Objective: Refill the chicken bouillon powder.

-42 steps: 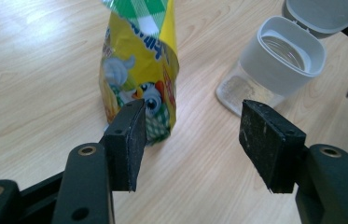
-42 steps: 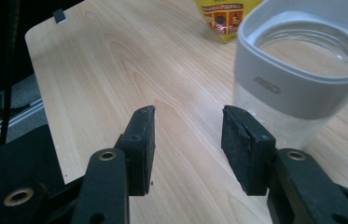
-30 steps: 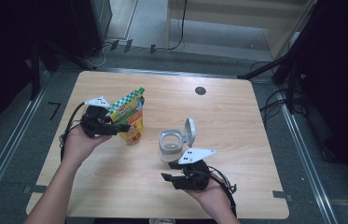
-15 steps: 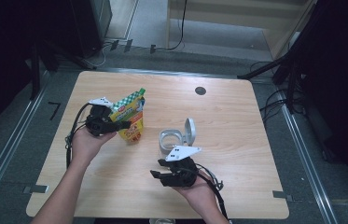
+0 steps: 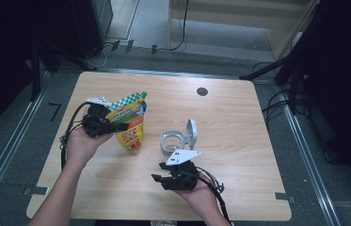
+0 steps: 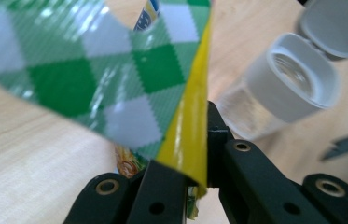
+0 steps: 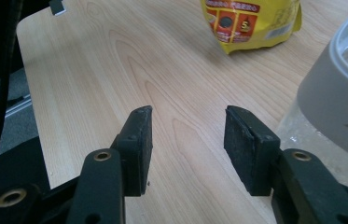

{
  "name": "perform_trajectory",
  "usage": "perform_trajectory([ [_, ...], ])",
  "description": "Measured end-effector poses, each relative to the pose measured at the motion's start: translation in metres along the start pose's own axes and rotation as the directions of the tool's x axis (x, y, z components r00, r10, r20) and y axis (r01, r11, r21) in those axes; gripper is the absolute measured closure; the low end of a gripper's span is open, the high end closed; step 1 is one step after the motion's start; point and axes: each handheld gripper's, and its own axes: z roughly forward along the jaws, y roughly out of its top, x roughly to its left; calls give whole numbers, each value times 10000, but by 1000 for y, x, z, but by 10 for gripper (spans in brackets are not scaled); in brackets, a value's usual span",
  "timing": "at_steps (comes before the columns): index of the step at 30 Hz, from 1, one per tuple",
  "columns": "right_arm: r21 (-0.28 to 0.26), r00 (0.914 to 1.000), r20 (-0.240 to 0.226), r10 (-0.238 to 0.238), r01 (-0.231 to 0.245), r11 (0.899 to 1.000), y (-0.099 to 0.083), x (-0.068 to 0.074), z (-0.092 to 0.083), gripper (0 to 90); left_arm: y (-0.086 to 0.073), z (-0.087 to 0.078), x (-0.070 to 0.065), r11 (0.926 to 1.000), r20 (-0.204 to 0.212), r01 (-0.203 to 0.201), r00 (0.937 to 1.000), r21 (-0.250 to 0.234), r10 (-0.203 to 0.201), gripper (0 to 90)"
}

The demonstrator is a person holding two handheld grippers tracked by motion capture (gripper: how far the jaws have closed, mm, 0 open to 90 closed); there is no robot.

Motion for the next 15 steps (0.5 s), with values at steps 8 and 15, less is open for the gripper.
perform_trajectory([
  [8, -58, 10000, 25, -34, 34, 10000, -1, 1, 4, 527, 6, -30, -25, 9989, 423, -453, 9981, 107, 448, 900],
  [15, -82, 9999, 105, 77, -76, 9999, -2, 1, 12, 548, 6, -52, -42, 9971, 963, -718, 9929, 256, 691, 900],
])
